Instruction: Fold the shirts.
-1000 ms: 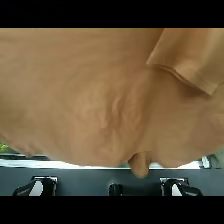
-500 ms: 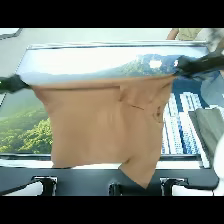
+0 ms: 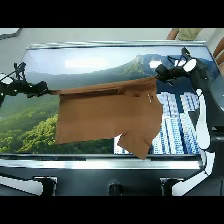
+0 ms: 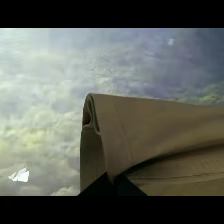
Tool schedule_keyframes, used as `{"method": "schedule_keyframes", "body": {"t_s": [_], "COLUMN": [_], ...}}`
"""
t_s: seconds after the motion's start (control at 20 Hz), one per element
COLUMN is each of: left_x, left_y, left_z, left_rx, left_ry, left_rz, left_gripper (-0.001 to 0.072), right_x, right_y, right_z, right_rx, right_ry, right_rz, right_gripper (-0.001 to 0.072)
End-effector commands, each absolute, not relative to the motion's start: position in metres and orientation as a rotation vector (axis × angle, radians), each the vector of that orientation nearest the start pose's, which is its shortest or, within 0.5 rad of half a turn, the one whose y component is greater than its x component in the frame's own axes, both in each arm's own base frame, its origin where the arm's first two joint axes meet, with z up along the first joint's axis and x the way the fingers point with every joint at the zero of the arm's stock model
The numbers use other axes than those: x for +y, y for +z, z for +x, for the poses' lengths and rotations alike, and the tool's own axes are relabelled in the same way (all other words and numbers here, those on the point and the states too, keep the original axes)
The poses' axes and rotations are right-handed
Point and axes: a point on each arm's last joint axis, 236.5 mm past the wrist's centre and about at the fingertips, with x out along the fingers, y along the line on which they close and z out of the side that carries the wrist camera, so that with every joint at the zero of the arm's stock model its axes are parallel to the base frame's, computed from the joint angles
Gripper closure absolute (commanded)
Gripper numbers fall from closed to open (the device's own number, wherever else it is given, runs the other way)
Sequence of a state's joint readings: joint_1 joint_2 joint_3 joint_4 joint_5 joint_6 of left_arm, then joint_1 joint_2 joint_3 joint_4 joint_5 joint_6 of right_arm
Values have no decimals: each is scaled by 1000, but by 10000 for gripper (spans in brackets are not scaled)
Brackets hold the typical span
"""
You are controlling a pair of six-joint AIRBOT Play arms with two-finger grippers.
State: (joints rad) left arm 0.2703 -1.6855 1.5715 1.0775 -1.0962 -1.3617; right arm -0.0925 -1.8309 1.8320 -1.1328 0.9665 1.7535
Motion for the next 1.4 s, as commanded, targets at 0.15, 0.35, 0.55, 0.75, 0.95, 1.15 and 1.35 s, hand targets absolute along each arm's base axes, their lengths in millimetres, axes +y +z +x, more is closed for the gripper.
{"method": "schedule_keyframes", "body": {"t_s": [0.15, 0.35, 0.55, 0.75, 0.95, 1.15, 1.35], "left_x": [10, -7, -5, 1, 34, 37, 13], "left_y": [-27, -55, -67, -61, -19, -34, -84], "left_z": [456, 414, 397, 399, 398, 329, 251], "left_rx": [1369, 1567, 1637, 1627, 1567, 1688, 1708], "left_ry": [-263, -324, -277, -272, -239, -169, -154], "left_rz": [-468, -514, -541, -545, -554, -520, -531], "left_gripper": [670, 670, 670, 246, 244, 246, 251], "right_x": [9, 15, 11, 14, -32, -59, -42], "right_y": [-14, -49, -63, -52, 3, 4, -13], "right_z": [519, 500, 494, 501, 471, 406, 356], "right_rx": [1310, 1448, 1492, 1455, 1460, 1638, 1684], "right_ry": [30, 35, 4, 6, -10, -67, -50], "right_rz": [434, 452, 455, 492, 509, 567, 565], "right_gripper": [673, 673, 673, 434, 281, 285, 284]}}
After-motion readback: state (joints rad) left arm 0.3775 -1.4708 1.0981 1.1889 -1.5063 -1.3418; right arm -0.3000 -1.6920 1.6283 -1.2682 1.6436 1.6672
